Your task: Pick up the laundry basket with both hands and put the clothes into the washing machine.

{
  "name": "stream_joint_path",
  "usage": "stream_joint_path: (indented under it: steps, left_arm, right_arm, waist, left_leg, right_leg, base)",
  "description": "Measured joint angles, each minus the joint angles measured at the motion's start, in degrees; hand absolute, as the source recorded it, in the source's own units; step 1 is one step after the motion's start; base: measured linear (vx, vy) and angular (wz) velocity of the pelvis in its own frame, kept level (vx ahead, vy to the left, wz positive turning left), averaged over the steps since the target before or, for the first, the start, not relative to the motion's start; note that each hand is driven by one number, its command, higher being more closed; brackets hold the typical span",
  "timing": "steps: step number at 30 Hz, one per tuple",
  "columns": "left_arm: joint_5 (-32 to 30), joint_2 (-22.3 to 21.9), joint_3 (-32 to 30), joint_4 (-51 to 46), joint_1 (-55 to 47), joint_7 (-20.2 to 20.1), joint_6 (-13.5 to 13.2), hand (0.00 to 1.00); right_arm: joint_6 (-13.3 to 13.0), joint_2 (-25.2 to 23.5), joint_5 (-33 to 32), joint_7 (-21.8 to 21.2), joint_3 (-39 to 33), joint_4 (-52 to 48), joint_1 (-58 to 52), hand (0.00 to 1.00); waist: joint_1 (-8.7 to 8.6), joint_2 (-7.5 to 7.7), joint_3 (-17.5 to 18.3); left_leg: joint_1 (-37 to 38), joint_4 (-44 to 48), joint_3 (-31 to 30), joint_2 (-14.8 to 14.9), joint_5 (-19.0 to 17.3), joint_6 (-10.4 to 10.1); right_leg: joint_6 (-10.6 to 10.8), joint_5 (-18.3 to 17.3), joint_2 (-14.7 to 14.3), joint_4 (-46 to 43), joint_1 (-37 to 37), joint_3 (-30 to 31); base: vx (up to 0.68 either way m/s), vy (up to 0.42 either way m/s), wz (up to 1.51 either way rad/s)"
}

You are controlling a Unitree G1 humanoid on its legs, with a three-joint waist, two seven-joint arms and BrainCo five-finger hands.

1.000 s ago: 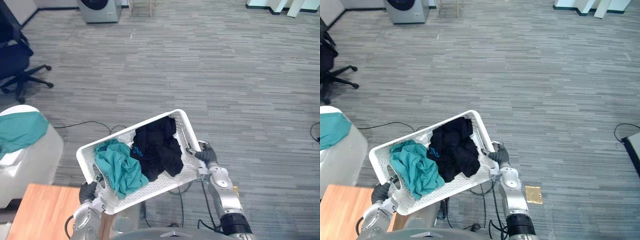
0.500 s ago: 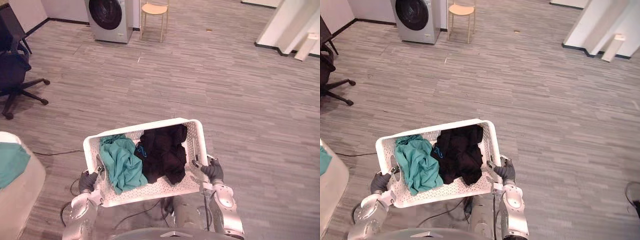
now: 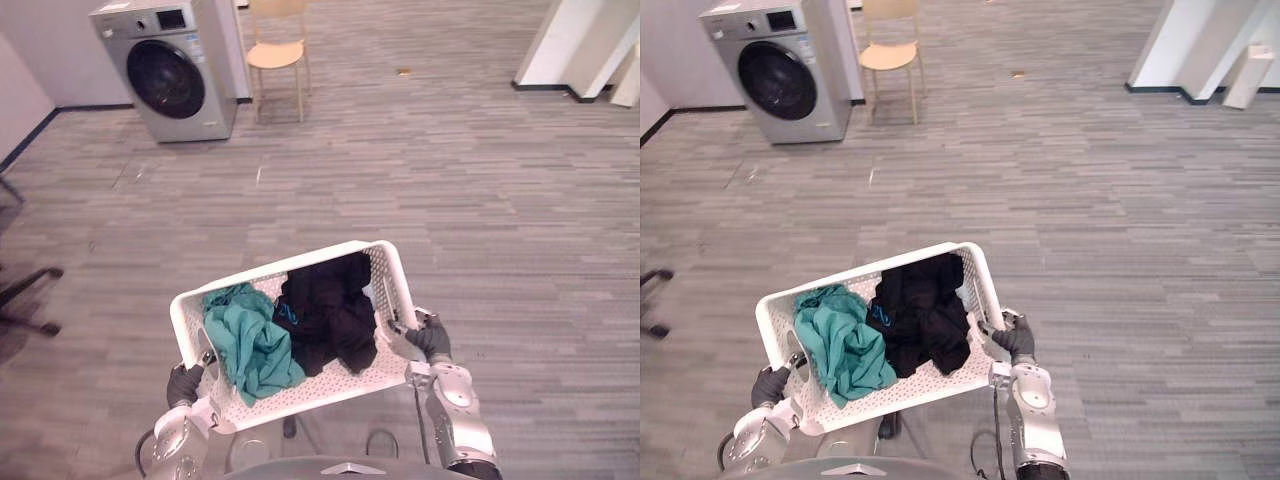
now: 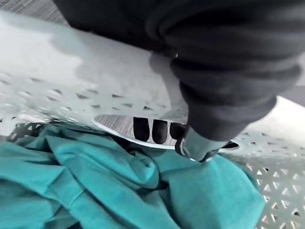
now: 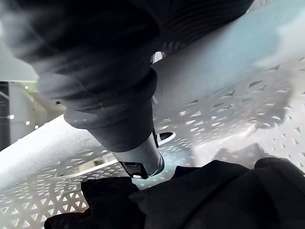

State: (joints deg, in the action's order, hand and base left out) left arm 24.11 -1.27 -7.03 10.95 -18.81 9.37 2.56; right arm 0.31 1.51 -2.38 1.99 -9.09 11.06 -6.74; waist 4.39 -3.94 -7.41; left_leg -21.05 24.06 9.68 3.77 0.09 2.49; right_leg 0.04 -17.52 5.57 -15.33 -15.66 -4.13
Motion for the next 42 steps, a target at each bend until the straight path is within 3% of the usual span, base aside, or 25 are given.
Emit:
stream_joint_path:
  steps: [2,3,4,6,10,11,13,15,16,17,18,20,22,24,25,27,28,29,31,33,34,36,38,40,42]
  left_arm:
    - [-0.01,0.96,-0.02,-0.01,0.56,0.16,0.08,1.0]
    - [-0.01,2.18,-0.08,-0.01,0.72,0.5,0.24,1.0]
    - [-0.02,2.83,0.23,-0.02,0.72,0.54,0.84,1.0]
    - [-0.02,3.19,0.4,-0.2,0.02,0.69,1.11,1.0]
    - [-0.17,5.42,1.6,-3.02,1.86,0.67,1.09,1.0]
    - [-0.17,5.72,1.86,-3.52,2.74,0.66,1.09,1.0]
    - [-0.18,5.4,1.71,-3.5,2.09,0.66,1.1,1.0]
    - [-0.88,4.43,1.41,-3.55,0.58,0.66,1.1,1.0]
    - [-1.45,2.19,1.27,-3.42,0.02,0.67,1.15,1.0]
    - [-1.47,1.16,1.11,-3.42,-0.45,0.68,1.17,1.0]
    - [-1.24,0.02,0.84,-3.41,-1.31,0.66,1.19,1.0]
    - [-1.16,0.11,1.06,-3.39,-1.05,0.61,1.23,1.0]
    - [-1.16,0.47,0.86,-3.38,-1.14,0.59,1.24,1.0]
    - [-1.15,0.4,0.8,-3.47,-0.86,0.41,1.16,1.0]
    - [-1.14,0.1,0.78,-3.53,-0.7,0.35,1.1,1.0]
    - [-1.13,0.29,0.69,-3.56,-0.55,0.35,1.07,1.0]
    - [-1.13,0.81,0.1,-3.11,-0.57,0.42,1.09,1.0]
    - [-1.14,1.48,-0.15,-2.53,-0.24,0.47,1.11,1.0]
    - [-1.14,2.26,0.06,-2.45,0.06,0.51,1.25,1.0]
    - [-1.14,2.66,0.35,-2.45,-0.03,0.63,1.35,1.0]
    - [-1.16,3.08,0.93,-2.67,0.39,1.15,1.4,1.0]
    - [-1.16,4.48,2.07,-2.87,0.54,1.62,2.0,1.0]
    - [-1.25,5.49,3.06,-4.07,0.9,1.62,2.05,1.0]
    - [-1.25,5.91,3.87,-5.71,2.12,1.62,2.04,1.0]
    - [-1.24,6.05,3.75,-6.19,2.75,1.61,1.9,1.0]
  right_arm:
    - [-0.27,-0.66,0.02,0.02,-0.15,1.7,0.55,1.0]
    - [-0.05,-1.75,0.29,0.02,-0.21,2.56,0.94,1.0]
    - [0.03,-2.25,0.42,-0.03,-0.23,3.18,0.56,1.0]
    - [-0.07,-2.89,0.42,-0.09,-0.22,2.86,-0.55,1.0]
    - [-0.07,-4.35,0.02,-0.04,-0.57,-2.9,-2.93,1.0]
    - [-0.16,-4.31,-0.05,0.0,-0.63,-4.23,-3.38,1.0]
    - [-0.02,-4.25,-0.05,0.02,-0.44,-4.39,-3.88,1.0]
    - [-0.04,-4.2,-0.07,0.1,-0.27,-3.43,-4.35,1.0]
    - [-0.11,-3.06,-0.51,0.65,-0.64,-3.79,-4.83,1.0]
    - [-0.07,-2.44,-0.91,0.77,-0.53,-4.44,-5.06,1.0]
    - [0.01,-1.89,-1.24,0.77,-0.04,-5.96,-5.36,1.0]
    - [0.45,-1.49,-1.59,1.3,-0.24,-5.33,-4.94,1.0]
    - [1.24,-1.55,-1.73,1.93,0.1,-5.27,-4.03,1.0]
    - [1.16,-1.01,-1.71,1.96,0.21,-5.24,-2.71,1.0]
    - [1.04,-0.56,-1.71,1.94,0.2,-4.94,-1.81,1.0]
    - [0.93,-0.37,-1.7,1.93,0.45,-4.59,-1.25,1.0]
    - [0.98,-0.76,-1.72,1.98,1.17,-2.66,-0.81,1.0]
    - [1.09,-1.57,-1.74,2.11,1.14,-1.53,-0.64,1.0]
    - [1.1,-1.66,-1.75,2.22,0.81,-0.68,-0.19,1.0]
    - [0.77,-2.81,-1.7,2.16,-0.16,0.15,-0.7,1.0]
    - [0.52,-3.79,-1.69,2.21,-0.66,1.08,-1.39,1.0]
    - [0.62,-4.39,-1.72,2.2,-0.57,0.19,-2.54,1.0]
    - [0.5,-4.27,-1.74,2.25,-0.62,-1.92,-4.74,1.0]
    - [0.41,-4.19,-1.94,2.35,-0.81,-4.89,-6.47,1.0]
    - [-0.15,-4.17,-1.97,2.29,-0.68,-5.73,-6.54,1.0]
  waist:
    - [-0.71,2.98,-0.67]
    - [-1.26,4.77,-1.75]
    - [-1.92,5.29,-2.52]
    - [-2.63,4.23,-3.05]
    - [-5.94,3.12,-3.05]
    - [-6.29,3.09,-2.9]
    - [-6.26,2.74,-1.6]
    - [-6.62,3.08,-0.76]
    - [-7.34,-0.11,-0.86]
    - [-6.7,-1.04,-0.53]
    - [-3.91,-2.9,-1.09]
    - [-2.67,-2.95,-2.29]
    - [-0.85,-1.34,-3.26]
    - [0.19,-0.45,-3.59]
    - [0.26,-1.09,-3.17]
    - [0.81,-1.83,-2.44]
    - [1.29,-0.45,-1.47]
    - [0.79,1.88,-0.77]
    - [-0.23,4.19,-0.62]
    - [-1.56,6.16,-0.8]
    - [-2.48,7.23,-1.75]
    - [-3.72,6.03,-2.87]
    - [-5.34,4.88,-3.15]
    - [-7.14,4.0,-3.08]
    - [-7.31,3.73,-2.66]
  left_leg:
    - [1.94,4.91,1.1,-3.03,-7.57,1.72]
    - [5.67,4.72,1.24,-5.07,-10.33,2.35]
    - [10.44,3.88,0.52,-6.45,-12.71,2.52]
    - [19.34,-1.08,-0.45,-6.93,-14.5,2.56]
    - [29.26,-9.61,-5.94,-6.68,-16.11,1.31]
    - [32.7,-10.5,-7.08,-5.98,-19.55,-0.09]
    - [37.71,-11.33,-7.62,-4.46,-23.67,-1.89]
    - [36.36,4.83,-7.04,-2.09,-25.77,-4.42]
    - [27.41,26.84,-6.26,3.42,-18.96,-3.64]
    - [22.58,36.42,-5.97,6.31,-9.48,-3.35]
    - [16.1,47.39,-5.31,10.07,3.73,-3.16]
    - [6.45,54.83,-5.11,10.86,-2.15,-2.11]
    - [0.28,42.49,0.17,9.88,-9.16,-2.15]
    - [-0.65,22.19,3.71,8.05,-10.75,-3.14]
    - [0.28,3.79,2.75,6.03,-7.58,-4.7]
    - [0.45,-9.59,0.33,4.66,0.22,-5.51]
    - [1.43,-7.17,0.81,3.11,6.92,-1.93]
    - [1.09,-4.68,1.71,1.7,4.81,-0.86]
    - [0.93,1.98,2.85,-0.01,-1.68,0.49]
    - [6.29,3.44,2.19,-2.92,-8.94,1.32]
    - [10.75,2.84,1.38,-4.76,-11.55,1.52]
    - [18.94,1.15,-0.15,-5.12,-15.32,1.8]
    - [24.04,-2.28,-2.63,-5.01,-16.09,1.64]
    - [29.81,-7.22,-5.49,-4.17,-17.43,0.23]
    - [33.05,-8.22,-5.98,-2.99,-20.59,-1.45]
  right_leg:
    - [5.48,4.22,3.87,-20.0,7.07,3.36]
    - [9.65,13.07,5.29,-35.66,12.88,5.42]
    - [8.59,15.64,5.55,-48.27,17.89,4.95]
    - [5.35,11.34,4.01,-55.96,24.58,2.39]
    - [3.57,5.93,2.13,-35.16,37.52,-4.88]
    - [3.3,8.79,1.54,-16.78,37.81,-6.59]
    - [2.37,11.44,0.39,-9.05,37.0,-8.22]
    - [-1.32,14.16,-0.81,-14.7,34.76,-7.9]
    - [-1.9,10.0,-3.06,-16.13,31.3,-10.72]
    - [-2.57,8.35,-4.87,-15.99,29.71,-10.78]
    - [-3.65,6.05,-7.18,-15.13,26.52,-9.77]
    - [-3.38,3.93,-7.9,-12.09,20.89,-8.56]
    - [-3.23,3.67,-7.02,-3.66,11.63,-5.5]
    - [-3.22,3.66,-6.1,1.48,6.03,-4.25]
    - [-2.75,3.37,-5.62,2.81,3.25,-3.9]
    - [0.1,0.69,-5.38,2.32,0.42,-1.21]
    - [1.97,-1.1,-3.5,0.45,-1.12,1.28]
    - [2.12,-1.15,-1.3,-1.34,-0.95,1.94]
    - [5.16,2.94,1.15,-13.64,3.34,4.61]
    - [7.66,21.8,3.08,-34.09,11.34,5.26]
    - [6.77,25.0,4.2,-48.86,17.54,5.92]
    - [5.89,18.53,1.02,-63.84,27.99,6.03]
    - [4.96,14.61,0.21,-61.97,34.28,2.66]
    - [3.51,10.94,3.06,-42.77,39.55,-4.78]
    - [1.98,11.75,4.17,-22.05,38.97,-9.9]
  base:
    - [0.79,0.331,0.11]
    - [0.7,0.247,0.2]
    - [0.67,0.217,0.25]
    - [0.58,0.145,0.21]
    - [0.72,0.04,0.69]
    - [0.51,-0.05,0.54]
    - [0.73,-0.138,0.42]
    - [0.97,-0.255,0.6]
    - [0.48,-0.163,0.52]
    - [0.63,-0.178,-0.09]
    - [0.78,-0.129,-0.62]
    - [0.94,-0.148,-0.45]
    - [0.71,-0.076,-0.43]
    - [0.84,0.039,-0.51]
    - [0.75,0.096,-0.45]
    - [0.76,0.202,-0.62]
    - [0.79,0.257,-0.55]
    - [0.97,0.326,-0.17]
    - [0.86,0.296,0.14]
    - [0.64,0.205,0.29]
    - [0.64,0.152,0.42]
    - [0.71,0.088,0.46]
    - [0.51,0.0,0.72]
    - [0.55,-0.051,0.82]
    - [0.61,-0.129,0.39]
